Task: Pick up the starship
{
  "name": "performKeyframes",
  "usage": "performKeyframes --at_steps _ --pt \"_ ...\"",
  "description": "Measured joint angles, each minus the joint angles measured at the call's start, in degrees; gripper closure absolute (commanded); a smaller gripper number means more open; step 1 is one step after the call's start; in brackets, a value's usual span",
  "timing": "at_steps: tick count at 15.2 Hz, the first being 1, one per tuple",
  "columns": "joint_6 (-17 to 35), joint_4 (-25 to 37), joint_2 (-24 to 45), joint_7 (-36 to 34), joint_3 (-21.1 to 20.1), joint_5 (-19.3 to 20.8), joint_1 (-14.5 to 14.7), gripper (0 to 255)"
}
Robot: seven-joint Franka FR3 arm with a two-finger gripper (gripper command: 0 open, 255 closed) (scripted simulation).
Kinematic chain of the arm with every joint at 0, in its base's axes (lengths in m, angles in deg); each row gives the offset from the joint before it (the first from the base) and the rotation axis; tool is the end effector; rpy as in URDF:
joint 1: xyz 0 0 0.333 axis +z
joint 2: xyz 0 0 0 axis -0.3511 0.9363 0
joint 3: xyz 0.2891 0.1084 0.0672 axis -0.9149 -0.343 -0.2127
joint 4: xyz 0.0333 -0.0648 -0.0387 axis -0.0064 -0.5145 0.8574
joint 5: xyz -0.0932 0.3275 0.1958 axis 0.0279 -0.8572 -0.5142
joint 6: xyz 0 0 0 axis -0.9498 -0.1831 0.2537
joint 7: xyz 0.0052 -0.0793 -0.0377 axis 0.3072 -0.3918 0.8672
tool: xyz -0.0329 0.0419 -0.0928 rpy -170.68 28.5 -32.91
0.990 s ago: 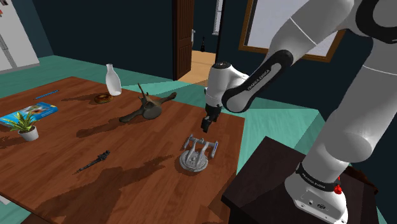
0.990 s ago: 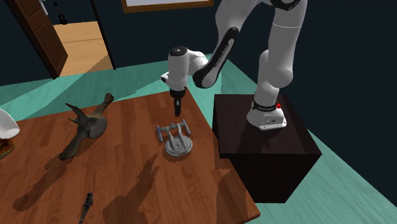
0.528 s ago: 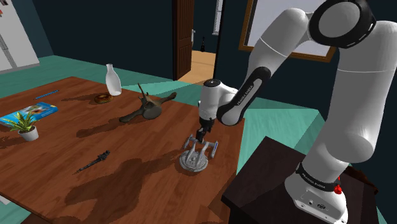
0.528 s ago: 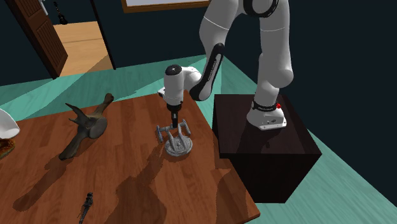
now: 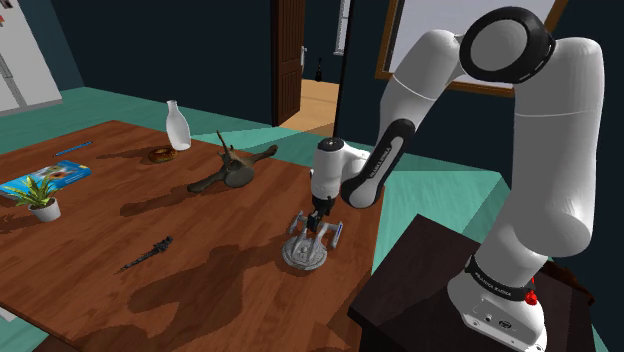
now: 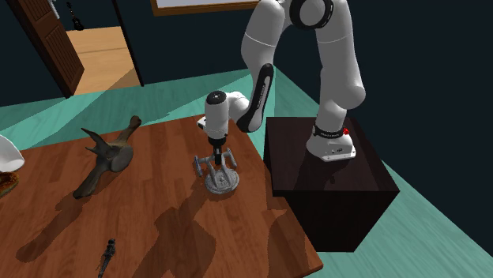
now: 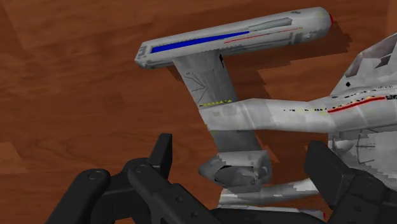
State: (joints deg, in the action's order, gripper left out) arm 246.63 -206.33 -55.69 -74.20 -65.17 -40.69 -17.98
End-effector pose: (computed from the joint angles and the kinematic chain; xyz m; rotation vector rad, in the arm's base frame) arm 0.4793 0.0825 0.1549 3.0037 0.2201 0.1183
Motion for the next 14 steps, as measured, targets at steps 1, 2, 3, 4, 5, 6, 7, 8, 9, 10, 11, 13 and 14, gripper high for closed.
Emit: performKeyframes --at_steps 1,2,3,4,5,6,7,8,9,10,11,13,14 --pt "0.10 0.05 0.14 -0.09 0.08 0.10 0.06 255" --pt "0.13 0.07 0.19 -0.13 0.12 0.14 0.08 255" --pt "0.15 0.07 0.22 -0.14 0.14 0.16 0.09 255" --pt "0.15 0.07 0.22 -0.15 0.15 0.17 0.09 255" --pt "0.15 0.07 0.23 -0.15 0.15 0.17 0.09 255" --pt "0.14 0.07 0.23 -0.14 0.15 0.17 0.09 255" --pt "0.14 0.08 0.23 -0.14 0.14 0.16 0.09 255" --pt "0.14 0.09 0.24 -0.14 0.14 0.16 0.09 255" --pt "0.15 0.09 0.24 -0.14 0.14 0.16 0.09 255" --pt "0.22 0.07 0.27 -0.19 0.19 0.22 0.12 255" --pt "-0.05 -0.11 -0.17 0.06 -0.05 -0.05 -0.06 255" --pt "-1.01 -0.41 -1.43 0.98 -0.84 -1.02 -0.65 255" --pt "-1.50 -0.81 -2.32 1.49 -1.26 -1.55 -0.99 255"
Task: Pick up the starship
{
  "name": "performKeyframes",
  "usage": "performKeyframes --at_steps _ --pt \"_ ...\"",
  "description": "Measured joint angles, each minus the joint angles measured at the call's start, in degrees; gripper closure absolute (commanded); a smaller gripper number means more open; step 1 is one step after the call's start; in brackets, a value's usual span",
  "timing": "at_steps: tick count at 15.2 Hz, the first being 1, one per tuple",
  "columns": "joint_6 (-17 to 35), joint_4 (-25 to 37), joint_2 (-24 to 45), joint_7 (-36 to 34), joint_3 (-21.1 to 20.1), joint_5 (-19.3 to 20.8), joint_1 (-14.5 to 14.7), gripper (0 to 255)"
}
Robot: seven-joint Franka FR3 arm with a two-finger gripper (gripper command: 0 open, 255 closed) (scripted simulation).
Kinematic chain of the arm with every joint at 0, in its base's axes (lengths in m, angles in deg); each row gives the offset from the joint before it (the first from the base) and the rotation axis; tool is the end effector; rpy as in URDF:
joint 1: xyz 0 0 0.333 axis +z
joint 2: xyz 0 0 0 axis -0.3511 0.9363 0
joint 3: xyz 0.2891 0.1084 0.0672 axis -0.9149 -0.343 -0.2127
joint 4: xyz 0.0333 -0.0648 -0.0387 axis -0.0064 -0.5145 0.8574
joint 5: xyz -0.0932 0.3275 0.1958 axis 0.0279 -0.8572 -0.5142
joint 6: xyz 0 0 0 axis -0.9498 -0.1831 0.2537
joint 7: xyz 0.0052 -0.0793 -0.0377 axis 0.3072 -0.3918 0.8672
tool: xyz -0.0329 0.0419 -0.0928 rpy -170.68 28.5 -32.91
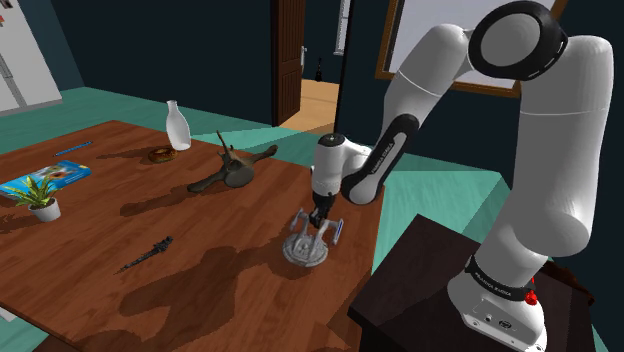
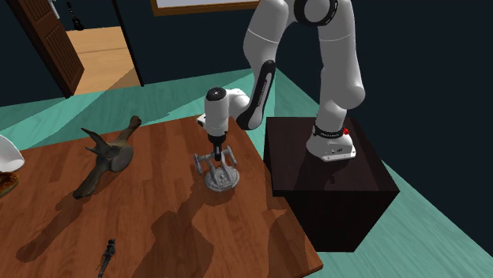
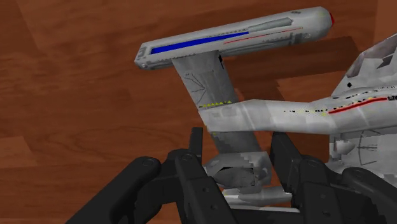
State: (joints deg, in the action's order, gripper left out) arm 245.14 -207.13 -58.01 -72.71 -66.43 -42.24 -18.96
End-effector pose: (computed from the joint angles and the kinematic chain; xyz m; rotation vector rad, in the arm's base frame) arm 0.4785 0.0822 0.1687 3.0038 0.2205 0.1188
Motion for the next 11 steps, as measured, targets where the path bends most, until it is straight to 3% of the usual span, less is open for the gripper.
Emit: performKeyframes --at_steps 11 --pt "-7.06 -1.46 -8.92 6.68 -4.33 -7.60 -2.88 255"
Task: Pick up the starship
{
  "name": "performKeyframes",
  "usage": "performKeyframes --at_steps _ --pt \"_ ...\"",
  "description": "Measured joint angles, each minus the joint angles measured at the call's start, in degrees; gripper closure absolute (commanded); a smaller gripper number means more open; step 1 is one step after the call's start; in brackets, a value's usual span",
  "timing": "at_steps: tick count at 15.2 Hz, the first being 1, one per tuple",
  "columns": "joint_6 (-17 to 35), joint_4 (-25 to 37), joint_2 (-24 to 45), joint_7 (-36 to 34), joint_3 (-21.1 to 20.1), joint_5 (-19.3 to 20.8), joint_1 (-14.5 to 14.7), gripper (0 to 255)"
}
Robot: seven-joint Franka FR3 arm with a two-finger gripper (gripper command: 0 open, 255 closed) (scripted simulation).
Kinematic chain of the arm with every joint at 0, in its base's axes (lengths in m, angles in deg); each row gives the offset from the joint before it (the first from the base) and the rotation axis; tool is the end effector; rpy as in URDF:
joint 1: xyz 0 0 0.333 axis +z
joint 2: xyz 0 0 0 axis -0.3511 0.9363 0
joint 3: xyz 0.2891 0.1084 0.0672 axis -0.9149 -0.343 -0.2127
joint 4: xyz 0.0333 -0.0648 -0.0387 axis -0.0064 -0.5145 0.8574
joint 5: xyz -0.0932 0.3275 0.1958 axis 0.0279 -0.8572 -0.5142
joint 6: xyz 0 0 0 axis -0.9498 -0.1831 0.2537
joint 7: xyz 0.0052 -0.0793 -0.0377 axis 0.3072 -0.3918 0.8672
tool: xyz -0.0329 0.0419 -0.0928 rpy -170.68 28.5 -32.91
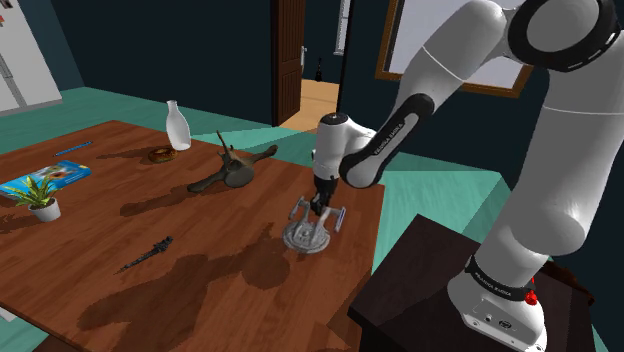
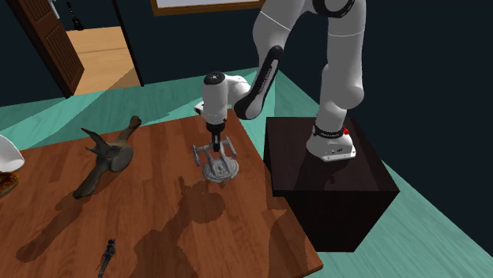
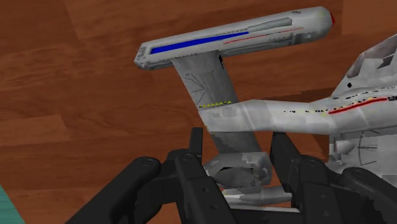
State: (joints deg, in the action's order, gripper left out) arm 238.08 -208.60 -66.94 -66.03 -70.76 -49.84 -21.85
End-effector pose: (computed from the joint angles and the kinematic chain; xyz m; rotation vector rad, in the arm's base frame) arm 0.4792 0.0822 0.2267 3.0036 0.2202 0.1192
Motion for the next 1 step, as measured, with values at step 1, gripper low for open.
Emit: performKeyframes --at_steps 1 --pt "-0.37 0.01 -0.39 0.26 -0.16 -0.36 -0.04 255"
